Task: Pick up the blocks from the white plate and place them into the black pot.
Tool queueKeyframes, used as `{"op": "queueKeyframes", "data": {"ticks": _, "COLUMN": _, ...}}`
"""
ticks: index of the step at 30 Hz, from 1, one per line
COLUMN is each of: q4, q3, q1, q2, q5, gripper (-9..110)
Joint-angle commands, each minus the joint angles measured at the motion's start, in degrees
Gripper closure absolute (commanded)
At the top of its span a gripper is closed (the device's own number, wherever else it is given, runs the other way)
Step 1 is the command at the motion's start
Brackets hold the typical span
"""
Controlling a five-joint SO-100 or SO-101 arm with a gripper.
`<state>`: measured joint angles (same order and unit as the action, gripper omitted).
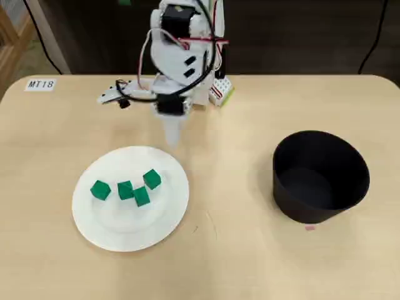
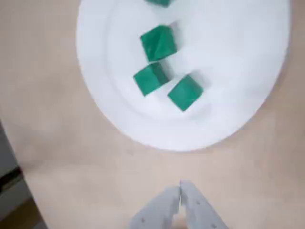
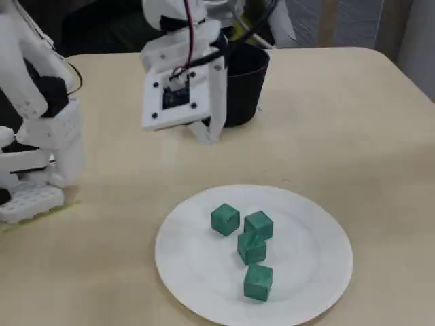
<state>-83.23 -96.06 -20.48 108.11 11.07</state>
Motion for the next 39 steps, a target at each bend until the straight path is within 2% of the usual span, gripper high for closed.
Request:
{"op": "queueKeyframes", "data": {"ticks": 1, "q4": -3.5, "q3": 11.2, "q1": -5.8, "q2": -4.8, "q5": -0.6, "gripper": 104}}
{"op": "queueKeyframes", "data": {"ticks": 9, "q4": -10.2, "q3": 18.6, "q1": -15.4, "q2": -19.9, "q5": 0.6, "gripper": 104}}
{"op": "queueKeyframes", "data": {"ticks": 20, "q4": -11.6, "q3": 31.4, "q1": -19.0, "q2": -35.1, "q5": 3.5, "gripper": 104}}
{"op": "queueKeyframes", "data": {"ticks": 27, "q4": -11.2, "q3": 32.3, "q1": -17.8, "q2": -36.5, "q5": 7.5, "gripper": 72}}
{"op": "queueKeyframes", "data": {"ticks": 39, "q4": -11.0, "q3": 38.1, "q1": -17.8, "q2": -45.2, "q5": 4.4, "gripper": 66}}
